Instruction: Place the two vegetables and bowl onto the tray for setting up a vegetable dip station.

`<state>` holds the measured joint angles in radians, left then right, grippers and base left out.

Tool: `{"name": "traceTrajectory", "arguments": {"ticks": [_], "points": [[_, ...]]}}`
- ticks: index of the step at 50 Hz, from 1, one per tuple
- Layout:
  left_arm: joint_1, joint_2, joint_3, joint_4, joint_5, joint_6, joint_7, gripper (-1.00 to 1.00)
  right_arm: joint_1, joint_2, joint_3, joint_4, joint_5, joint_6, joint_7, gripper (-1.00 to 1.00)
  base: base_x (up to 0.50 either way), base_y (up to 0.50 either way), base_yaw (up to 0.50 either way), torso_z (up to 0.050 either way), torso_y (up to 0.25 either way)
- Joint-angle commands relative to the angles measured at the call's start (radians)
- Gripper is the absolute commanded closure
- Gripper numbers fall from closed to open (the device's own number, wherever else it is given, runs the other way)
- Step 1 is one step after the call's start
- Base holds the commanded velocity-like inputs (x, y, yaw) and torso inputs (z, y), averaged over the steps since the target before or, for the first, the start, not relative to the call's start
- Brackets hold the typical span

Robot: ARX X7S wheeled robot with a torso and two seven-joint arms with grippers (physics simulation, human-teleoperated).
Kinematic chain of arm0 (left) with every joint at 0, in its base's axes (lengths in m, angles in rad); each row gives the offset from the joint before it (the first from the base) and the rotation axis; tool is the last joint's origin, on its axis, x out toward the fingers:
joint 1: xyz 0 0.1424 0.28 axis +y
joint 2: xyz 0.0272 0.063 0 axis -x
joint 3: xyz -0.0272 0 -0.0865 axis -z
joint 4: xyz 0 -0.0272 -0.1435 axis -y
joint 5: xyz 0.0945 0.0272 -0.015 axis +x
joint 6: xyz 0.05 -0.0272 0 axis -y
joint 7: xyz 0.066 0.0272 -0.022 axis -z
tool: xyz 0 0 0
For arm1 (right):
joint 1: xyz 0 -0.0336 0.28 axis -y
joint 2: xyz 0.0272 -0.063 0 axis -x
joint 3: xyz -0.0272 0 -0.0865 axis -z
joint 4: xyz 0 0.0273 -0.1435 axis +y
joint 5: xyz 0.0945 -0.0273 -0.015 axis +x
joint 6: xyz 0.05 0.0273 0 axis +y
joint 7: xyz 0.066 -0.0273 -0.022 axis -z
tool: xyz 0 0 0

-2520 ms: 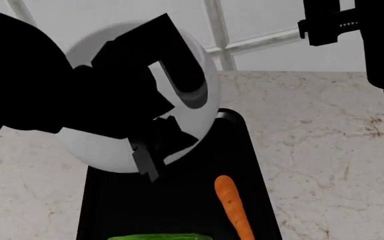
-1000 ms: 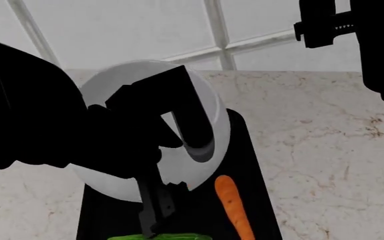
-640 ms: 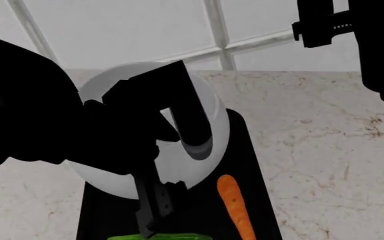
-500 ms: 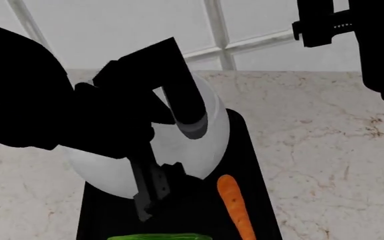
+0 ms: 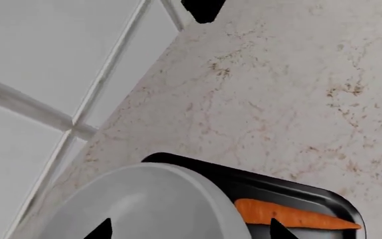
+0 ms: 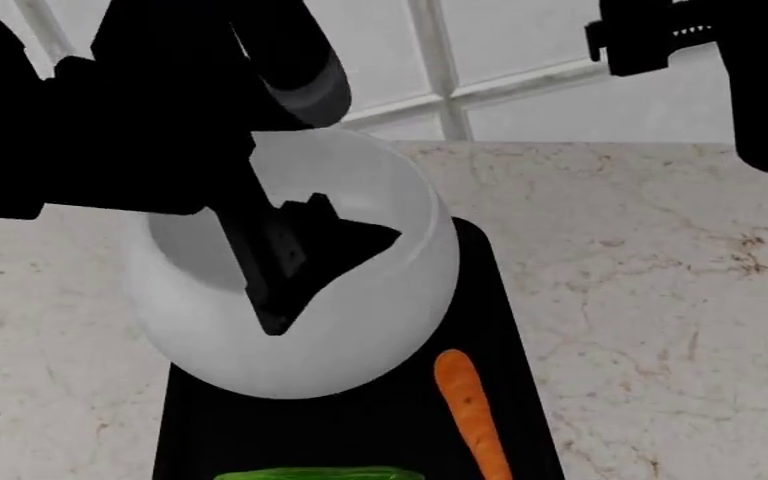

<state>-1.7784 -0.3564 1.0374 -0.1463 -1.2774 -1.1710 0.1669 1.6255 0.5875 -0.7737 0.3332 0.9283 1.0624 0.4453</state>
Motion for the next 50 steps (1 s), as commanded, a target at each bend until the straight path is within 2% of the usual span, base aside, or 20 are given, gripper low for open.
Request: {"name": "traceTrajectory", "arguments": {"ticks": [1, 4, 5, 6, 7, 12, 19, 25, 31, 40, 45, 50], "points": [[0.056, -0.049, -0.116, 0.040, -0.071, 0.066, -0.121, -1.00, -0.013, 0.017, 0.041, -0.080, 0.052, 0.031, 0.044, -1.00, 0.00, 0.00, 0.00, 0.000, 0.000], [0.079, -0.064, -0.149, 0.072, -0.095, 0.082, -0.195, -1.00, -0.029, 0.033, 0.077, -0.130, 0.090, 0.045, 0.083, -1.00, 0.00, 0.00, 0.00, 0.000, 0.000], [0.229, -0.177, -0.283, 0.222, -0.189, 0.220, -0.345, -1.00, -0.175, 0.146, 0.219, -0.280, 0.240, 0.033, 0.233, -1.00, 0.00, 0.00, 0.00, 0.000, 0.000], [0.294, -0.182, -0.290, 0.345, -0.199, 0.222, -0.495, -1.00, -0.184, 0.152, 0.230, -0.404, 0.267, 0.037, 0.254, -1.00, 0.00, 0.00, 0.00, 0.000, 0.000], [0.296, -0.185, -0.301, 0.350, -0.209, 0.229, -0.547, -1.00, -0.186, 0.157, 0.237, -0.420, 0.279, 0.041, 0.263, -1.00, 0.00, 0.00, 0.00, 0.000, 0.000], [0.303, -0.206, -0.320, 0.392, -0.221, 0.242, -0.571, -1.00, -0.180, 0.174, 0.260, -0.470, 0.324, 0.069, 0.304, -1.00, 0.00, 0.00, 0.00, 0.000, 0.000], [0.365, -0.275, -0.406, 0.565, -0.264, 0.317, -0.720, -1.00, -0.192, 0.210, 0.324, -0.576, 0.430, 0.099, 0.409, -1.00, 0.00, 0.00, 0.00, 0.000, 0.000], [0.463, -0.301, -0.427, 0.664, -0.122, 0.403, -0.811, -1.00, -0.235, 0.241, 0.385, -0.689, 0.529, 0.086, 0.504, -1.00, 0.00, 0.00, 0.00, 0.000, 0.000], [0.565, -0.344, -0.485, 0.825, -0.100, 0.491, -0.906, -1.00, -0.339, 0.285, 0.441, -0.789, 0.568, 0.025, 0.541, -1.00, 0.00, 0.00, 0.00, 0.000, 0.000], [0.740, -0.374, -0.539, 0.962, -0.004, 0.623, -0.948, -1.00, -0.462, 0.324, 0.510, -0.925, 0.601, -0.057, 0.595, -1.00, 0.00, 0.00, 0.00, 0.000, 0.000], [0.786, -0.414, -0.584, 1.042, -0.017, 0.668, -0.993, -1.00, -0.480, 0.341, 0.535, -0.978, 0.641, -0.075, 0.642, -1.00, 0.00, 0.00, 0.00, 0.000, 0.000], [0.824, -0.429, -0.599, 1.091, 0.036, 0.685, -1.023, -1.00, -0.521, 0.368, 0.569, -1.025, 0.675, -0.103, 0.670, -1.00, 0.00, 0.00, 0.00, 0.000, 0.000]]}}
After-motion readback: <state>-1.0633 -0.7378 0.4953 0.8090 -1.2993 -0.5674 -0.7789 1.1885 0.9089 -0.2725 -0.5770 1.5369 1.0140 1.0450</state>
